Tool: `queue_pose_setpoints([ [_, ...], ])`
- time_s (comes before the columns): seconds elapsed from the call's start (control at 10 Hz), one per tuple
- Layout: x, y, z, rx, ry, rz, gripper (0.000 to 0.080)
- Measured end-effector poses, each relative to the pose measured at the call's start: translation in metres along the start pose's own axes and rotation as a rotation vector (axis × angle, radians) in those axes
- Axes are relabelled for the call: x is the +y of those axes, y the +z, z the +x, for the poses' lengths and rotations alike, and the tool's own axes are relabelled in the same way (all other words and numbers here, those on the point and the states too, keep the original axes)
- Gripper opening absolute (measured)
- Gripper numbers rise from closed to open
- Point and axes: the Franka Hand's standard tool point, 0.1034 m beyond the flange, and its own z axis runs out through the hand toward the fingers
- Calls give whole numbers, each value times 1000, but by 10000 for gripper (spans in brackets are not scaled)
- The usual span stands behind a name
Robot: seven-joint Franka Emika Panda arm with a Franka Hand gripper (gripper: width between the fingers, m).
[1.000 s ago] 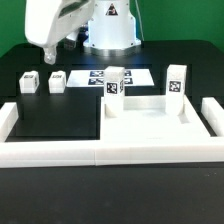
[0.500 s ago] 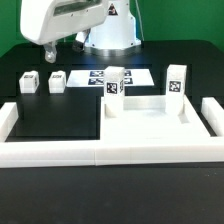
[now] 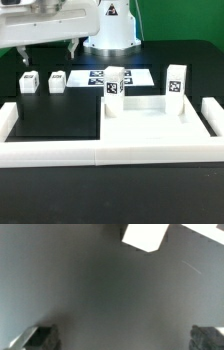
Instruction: Assemble square table
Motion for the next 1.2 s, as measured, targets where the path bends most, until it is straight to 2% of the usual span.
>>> queue_pose_setpoints([
  [0.4, -7, 2, 2, -17, -6, 13, 649],
  [0.5, -6, 9, -5, -48, 22, 24, 649],
  [0.6, -7, 19, -16, -146, 67, 40, 649],
  [0.7, -2, 29, -22, -198, 124, 53, 649],
  [0.8, 4, 37, -28, -255, 141, 91, 649],
  [0.9, 5, 40, -29, -331, 141, 117, 649],
  [1.1, -2, 40, -21, -413, 112, 135, 649],
  [1.2, -6, 41, -23, -463, 104, 149, 649],
])
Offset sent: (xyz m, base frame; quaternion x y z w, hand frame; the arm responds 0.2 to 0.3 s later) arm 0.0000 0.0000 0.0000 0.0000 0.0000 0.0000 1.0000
